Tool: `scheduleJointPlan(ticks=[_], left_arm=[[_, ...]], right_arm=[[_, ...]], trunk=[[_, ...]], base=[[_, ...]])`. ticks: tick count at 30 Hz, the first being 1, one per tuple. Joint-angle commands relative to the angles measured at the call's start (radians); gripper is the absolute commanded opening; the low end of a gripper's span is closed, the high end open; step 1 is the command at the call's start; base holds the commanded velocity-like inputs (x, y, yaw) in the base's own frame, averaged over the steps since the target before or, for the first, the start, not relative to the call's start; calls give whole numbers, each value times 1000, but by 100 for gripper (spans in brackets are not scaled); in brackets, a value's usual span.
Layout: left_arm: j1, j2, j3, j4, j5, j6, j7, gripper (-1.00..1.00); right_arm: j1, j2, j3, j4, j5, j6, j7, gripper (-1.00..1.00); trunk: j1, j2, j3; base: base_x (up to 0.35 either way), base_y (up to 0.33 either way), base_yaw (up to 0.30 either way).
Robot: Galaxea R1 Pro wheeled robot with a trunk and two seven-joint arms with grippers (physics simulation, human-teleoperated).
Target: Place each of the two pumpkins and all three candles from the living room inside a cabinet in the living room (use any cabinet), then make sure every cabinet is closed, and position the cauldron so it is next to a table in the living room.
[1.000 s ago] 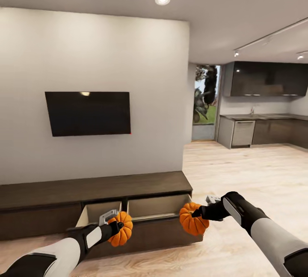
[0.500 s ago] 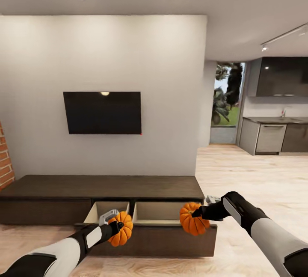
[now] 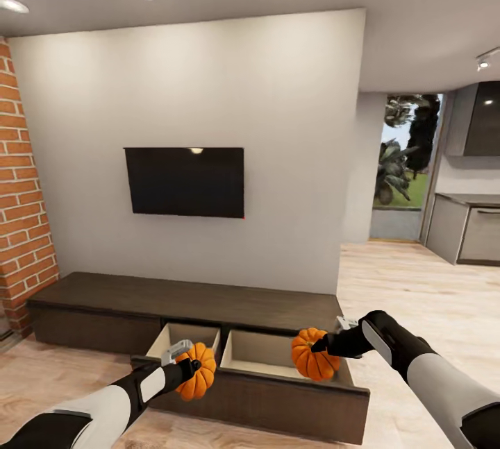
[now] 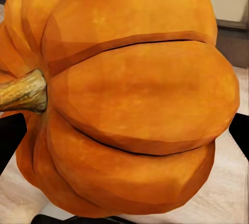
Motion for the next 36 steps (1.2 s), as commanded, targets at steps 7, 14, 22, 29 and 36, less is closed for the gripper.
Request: scheduleJointPlan(ticks=[7, 14, 22, 29, 36], left_arm=[[-1, 1, -9, 0, 9, 3, 0, -100], [-1, 1, -9, 0, 9, 2, 0, -100], [-1, 1, -9, -1, 9, 2, 0, -100], [-1, 1, -9, -2, 9, 2, 0, -100], [-1, 1, -9, -2, 9, 1, 0, -100]], right_arm=[[-1, -1, 2, -2, -2, 2, 4, -100], [-1, -1, 2, -2, -2, 3, 4, -100], [-1, -1, 2, -2, -3, 7, 4, -100], [-1, -2, 2, -2, -3, 8, 4, -100], [-1, -1, 2, -2, -3, 6, 4, -100]], trunk=[[0, -1, -2], [0, -1, -2], [0, -1, -2], [0, -1, -2], [0, -1, -2]], base=[[222, -169, 21], [330, -7, 0], [319, 77, -135], [48, 15, -33], [1, 0, -1]])
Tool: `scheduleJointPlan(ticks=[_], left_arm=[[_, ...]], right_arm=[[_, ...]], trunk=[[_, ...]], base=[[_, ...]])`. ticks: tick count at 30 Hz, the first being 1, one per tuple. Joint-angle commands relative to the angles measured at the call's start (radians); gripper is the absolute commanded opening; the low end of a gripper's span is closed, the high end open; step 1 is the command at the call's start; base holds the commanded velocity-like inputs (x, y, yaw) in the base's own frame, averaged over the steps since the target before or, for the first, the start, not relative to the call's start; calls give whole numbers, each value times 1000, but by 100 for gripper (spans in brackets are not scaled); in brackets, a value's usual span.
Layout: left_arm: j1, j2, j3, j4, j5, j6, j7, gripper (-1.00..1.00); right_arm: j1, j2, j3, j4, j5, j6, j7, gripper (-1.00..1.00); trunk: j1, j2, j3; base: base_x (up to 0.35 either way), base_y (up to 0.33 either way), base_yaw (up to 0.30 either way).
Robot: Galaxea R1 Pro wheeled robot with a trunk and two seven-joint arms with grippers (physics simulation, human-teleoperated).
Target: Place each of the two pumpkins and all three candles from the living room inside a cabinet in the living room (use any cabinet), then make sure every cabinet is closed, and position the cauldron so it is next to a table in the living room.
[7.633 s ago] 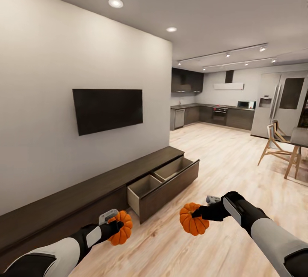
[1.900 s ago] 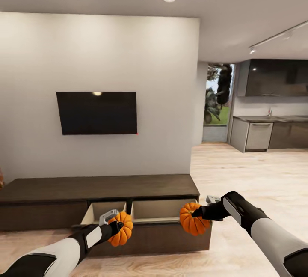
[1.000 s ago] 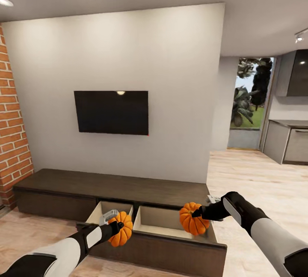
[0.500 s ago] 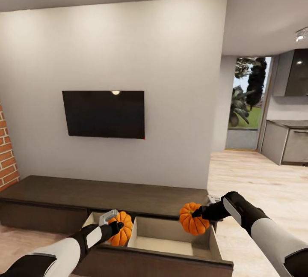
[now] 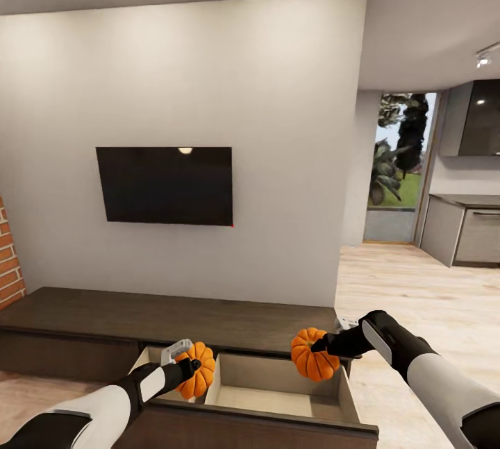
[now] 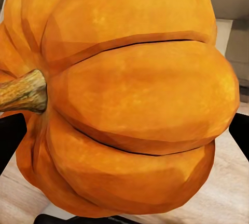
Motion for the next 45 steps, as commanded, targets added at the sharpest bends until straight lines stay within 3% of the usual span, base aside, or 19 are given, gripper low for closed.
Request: scheduleJointPlan(ticks=[1, 45], left_arm=[[-1, 0, -9, -1, 9, 5, 0, -100], [-1, -3, -12, -10, 9, 6, -2, -100]], right_arm=[[-1, -1, 4, -1, 3, 1, 4, -100], [-1, -1, 4, -4, 1, -7, 6, -100]], trunk=[[0, -1, -2], [0, -1, -2]], base=[[0, 0, 0], [0, 0, 0]])
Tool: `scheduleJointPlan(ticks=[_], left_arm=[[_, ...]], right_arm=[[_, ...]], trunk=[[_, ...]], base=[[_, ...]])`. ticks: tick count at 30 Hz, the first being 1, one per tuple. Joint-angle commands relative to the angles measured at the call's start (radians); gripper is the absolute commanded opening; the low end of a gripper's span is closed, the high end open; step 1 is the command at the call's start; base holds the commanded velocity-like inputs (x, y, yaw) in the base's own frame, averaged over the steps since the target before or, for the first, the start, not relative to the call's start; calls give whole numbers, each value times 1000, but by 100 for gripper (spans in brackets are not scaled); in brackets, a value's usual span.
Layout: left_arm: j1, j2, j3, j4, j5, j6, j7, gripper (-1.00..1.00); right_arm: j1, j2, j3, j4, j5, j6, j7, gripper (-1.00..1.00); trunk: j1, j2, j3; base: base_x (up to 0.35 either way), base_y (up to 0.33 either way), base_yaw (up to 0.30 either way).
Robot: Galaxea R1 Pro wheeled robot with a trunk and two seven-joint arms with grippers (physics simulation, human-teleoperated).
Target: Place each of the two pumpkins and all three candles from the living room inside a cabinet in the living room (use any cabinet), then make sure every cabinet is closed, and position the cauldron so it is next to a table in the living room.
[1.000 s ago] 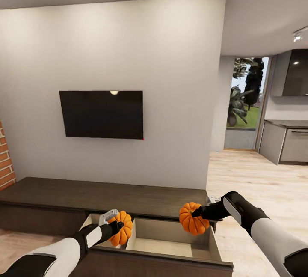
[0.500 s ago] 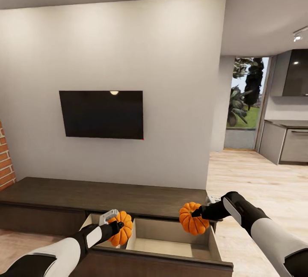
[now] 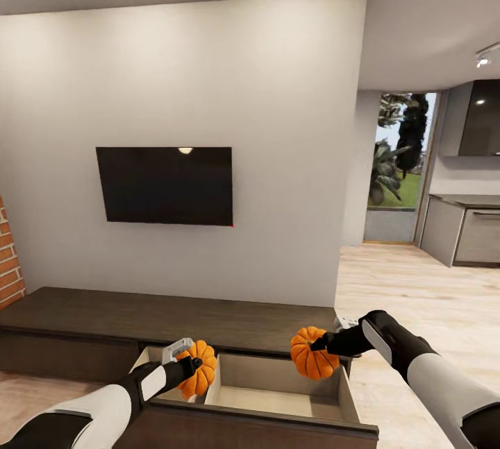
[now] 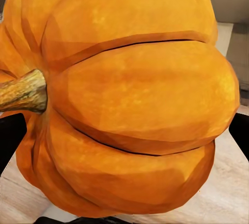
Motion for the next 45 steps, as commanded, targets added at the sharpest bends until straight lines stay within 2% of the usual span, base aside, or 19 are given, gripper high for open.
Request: scheduleJointPlan(ticks=[1, 5, 7, 8, 11, 12, 16, 20, 23, 26, 28, 30, 33, 37, 40, 43, 44, 45], left_arm=[[-1, -10, -13, -66, 6, 13, -4, -100], [-1, -12, -13, -156, 5, 85, -2, -100], [-1, -12, -13, -242, 5, 182, 6, -100], [-1, -12, -13, -268, 5, 205, 8, -100], [-1, -16, -13, -314, 4, 249, 11, -100], [-1, -20, -13, -323, 2, 261, 13, -100], [-1, -25, -13, -329, 3, 279, 25, -100], [-4, -45, -13, -330, 2, 335, 35, -100], [-9, -61, -13, -331, 1, 420, 62, -100], [-10, -68, -14, -331, 1, 451, 89, -100], [-12, -72, -14, -331, 1, 467, 104, -100], [-23, -89, -14, -332, 1, 516, 112, -100], [-69, -123, -15, -331, -8, 577, 137, -100], [-98, -152, -16, -330, -17, 601, 194, -100], [-106, -161, -22, -331, -19, 630, 214, -100], [-108, -163, -46, -331, -20, 651, 218, -100], [-108, -163, -68, -332, -20, 656, 218, -100], [-109, -163, -107, -332, -19, 660, 216, -100]], right_arm=[[-1, -1, 4, -1, 0, 1, 5, -100], [-1, -1, 4, -1, -4, 0, 7, -100], [-1, 0, 3, 0, -5, -9, 8, -100], [-1, 4, 2, 0, -5, -20, 8, -100], [-1, 16, 1, 13, -4, -45, 4, -100], [-1, 19, -3, 43, -5, -54, 3, -100], [-1, 25, -7, 116, -6, -75, 2, -100], [-4, 43, -8, 148, -6, -86, -6, -100], [-9, 77, -11, 155, -9, -91, -156, -100], [-12, 93, -24, 157, -9, -91, -209, -100], [-18, 102, -43, 157, -9, -86, -227, -100], [-28, 106, -85, 158, -8, -81, -237, -100], [-33, 109, -155, 158, -5, -78, -240, -100], [-34, 109, -178, 158, -2, -78, -243, -100], [-34, 109, -183, 157, 0, -75, -244, -100], [-35, 109, -184, 156, 1, -68, -244, -100], [-35, 109, -184, 155, 1, -56, -245, -100], [-35, 109, -184, 154, 2, -25, -245, -100]], trunk=[[0, -1, -2], [0, -1, -2], [0, -1, -3], [0, -1, -4], [0, -1, -8], [0, -1, -10], [0, -1, -16], [0, -1, -22], [0, -1, -27], [0, -1, -31], [0, -1, -34], [0, -1, -37], [0, -1, -42], [0, -1, -49], [0, -1, -53], [0, -1, -58], [0, -1, -60], [0, -1, -61]], base=[[0, 0, 0], [0, 0, 0], [0, 0, 31], [0, 0, 58], [0, 0, 66], [0, 0, 70], [0, 0, 70], [0, 0, 75], [0, 0, 83], [0, 0, 88], [0, 0, 90], [0, 0, 91], [0, 0, 77], [0, 0, 29], [0, 0, 7], [0, 0, -25], [0, 0, -54], [0, 0, -70]])
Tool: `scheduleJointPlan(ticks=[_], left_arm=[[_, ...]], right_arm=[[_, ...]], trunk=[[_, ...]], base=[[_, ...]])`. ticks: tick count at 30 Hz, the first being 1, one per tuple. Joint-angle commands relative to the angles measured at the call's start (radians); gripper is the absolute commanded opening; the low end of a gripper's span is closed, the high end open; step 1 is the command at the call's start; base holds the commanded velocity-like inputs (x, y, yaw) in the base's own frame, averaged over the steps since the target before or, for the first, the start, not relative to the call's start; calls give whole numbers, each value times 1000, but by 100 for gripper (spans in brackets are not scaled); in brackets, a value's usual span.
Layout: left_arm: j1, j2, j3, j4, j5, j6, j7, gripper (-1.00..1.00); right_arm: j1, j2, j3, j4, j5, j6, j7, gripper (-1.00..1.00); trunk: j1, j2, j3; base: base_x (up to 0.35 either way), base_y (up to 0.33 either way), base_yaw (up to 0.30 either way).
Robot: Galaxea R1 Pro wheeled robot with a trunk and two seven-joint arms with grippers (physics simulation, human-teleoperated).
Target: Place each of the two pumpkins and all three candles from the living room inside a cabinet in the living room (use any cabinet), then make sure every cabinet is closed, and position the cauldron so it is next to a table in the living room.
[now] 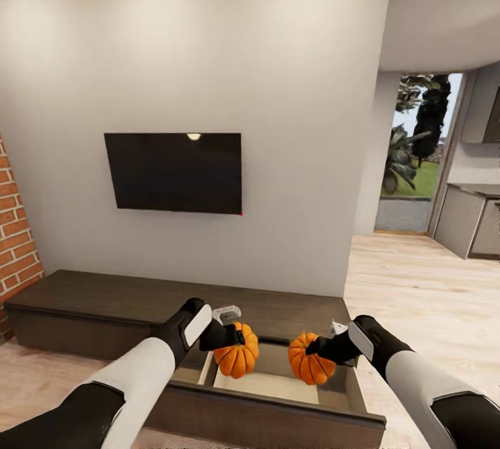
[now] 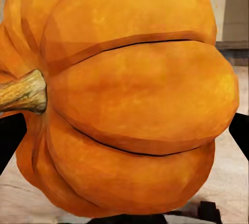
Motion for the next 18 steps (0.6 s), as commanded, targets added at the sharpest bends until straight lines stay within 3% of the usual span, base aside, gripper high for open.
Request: scheduleJointPlan(ticks=[1, 4, 12, 18], left_arm=[[-1, 0, -50, -1, 12, 7, 7, -100], [-1, 0, -75, 2, 12, 12, 6, -100], [-1, 0, -94, 3, 12, 41, 8, -100], [-1, 0, -102, 0, 12, 43, 7, -100]], right_arm=[[-1, -1, 2, -5, 10, 52, 6, -100], [-1, -2, 2, -8, 10, 90, 5, -100], [-1, -1, 3, -9, 12, 110, -4, -100], [-1, 16, 6, -9, 12, 110, -80, -100]], trunk=[[0, -1, -3], [0, -1, -8], [0, -1, -21], [0, -1, -30]], base=[[0, 0, -82], [0, 0, -86], [0, 0, -83], [0, 0, -71]])
